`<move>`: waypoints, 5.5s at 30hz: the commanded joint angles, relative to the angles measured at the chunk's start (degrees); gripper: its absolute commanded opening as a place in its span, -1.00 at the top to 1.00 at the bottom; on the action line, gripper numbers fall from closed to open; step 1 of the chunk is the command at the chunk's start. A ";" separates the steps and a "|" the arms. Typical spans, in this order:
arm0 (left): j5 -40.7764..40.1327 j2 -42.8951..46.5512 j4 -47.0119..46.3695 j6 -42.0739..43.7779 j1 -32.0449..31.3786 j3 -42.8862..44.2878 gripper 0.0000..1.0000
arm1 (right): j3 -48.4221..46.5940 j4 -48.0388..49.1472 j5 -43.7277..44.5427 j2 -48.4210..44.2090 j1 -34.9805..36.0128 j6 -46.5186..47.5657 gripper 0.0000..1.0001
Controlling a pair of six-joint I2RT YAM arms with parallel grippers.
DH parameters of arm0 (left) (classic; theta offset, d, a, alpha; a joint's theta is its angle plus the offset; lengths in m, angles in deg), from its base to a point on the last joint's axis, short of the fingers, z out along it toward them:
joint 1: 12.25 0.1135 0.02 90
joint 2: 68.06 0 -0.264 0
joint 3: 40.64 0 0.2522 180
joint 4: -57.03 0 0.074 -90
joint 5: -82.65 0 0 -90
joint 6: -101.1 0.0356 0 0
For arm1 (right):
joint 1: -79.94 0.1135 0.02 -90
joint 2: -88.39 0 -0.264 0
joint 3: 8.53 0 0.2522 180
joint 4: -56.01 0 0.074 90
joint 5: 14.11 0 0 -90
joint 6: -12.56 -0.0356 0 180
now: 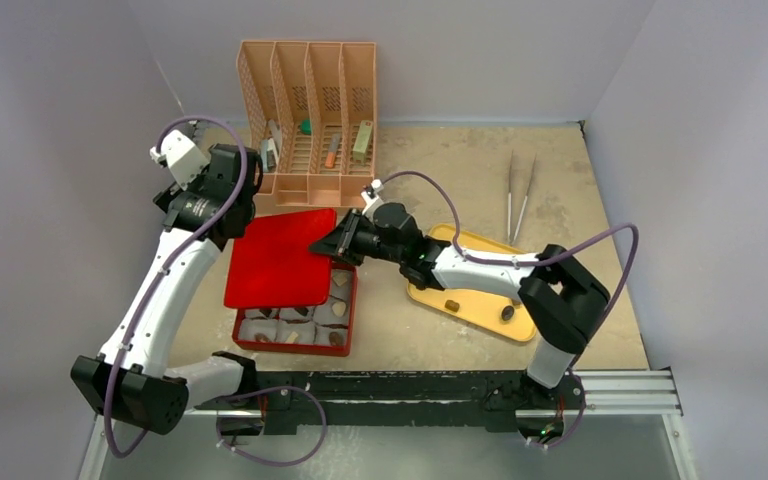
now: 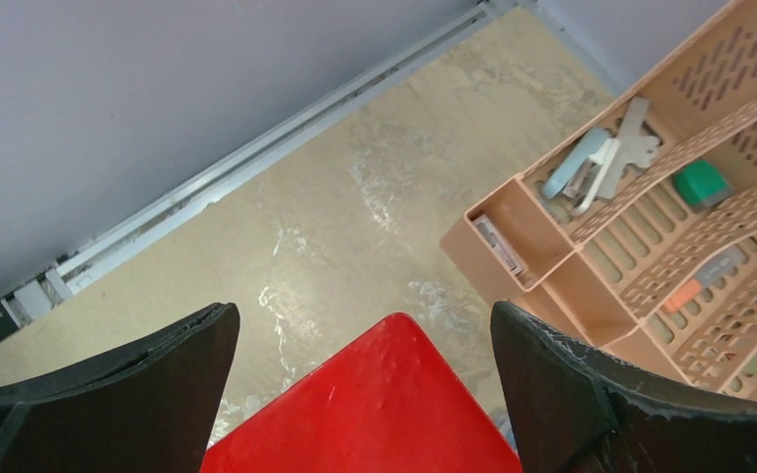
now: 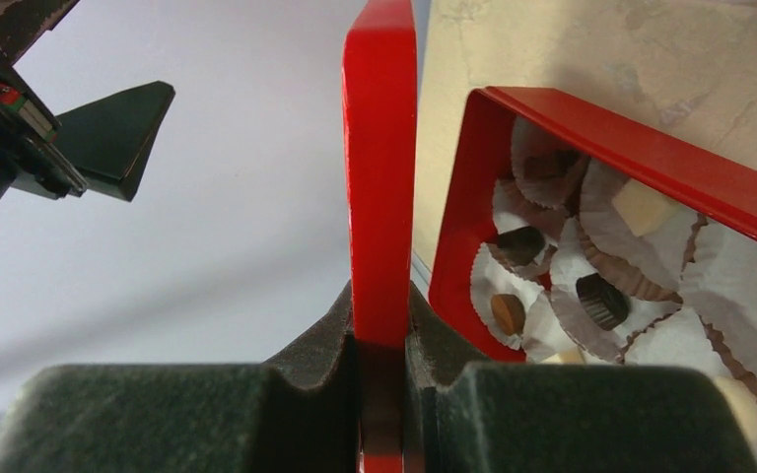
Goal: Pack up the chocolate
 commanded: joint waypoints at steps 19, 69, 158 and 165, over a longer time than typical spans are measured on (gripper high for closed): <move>8.36 -5.79 -5.87 -10.69 4.03 -17.27 -0.97 | 1.35 4.02 1.63 0.85 3.18 -2.97 0.93; 12.17 -3.86 -14.42 -8.45 8.84 -27.01 -0.72 | 9.16 -4.57 6.99 -0.23 5.39 -3.82 0.72; 42.36 -6.81 -20.63 -3.06 8.65 -31.14 -0.19 | -0.83 -49.97 23.45 -6.68 3.63 2.13 0.25; 39.00 -5.98 -20.09 -4.05 8.60 -31.45 -0.34 | 0.67 -49.38 23.57 -5.38 3.90 2.45 0.29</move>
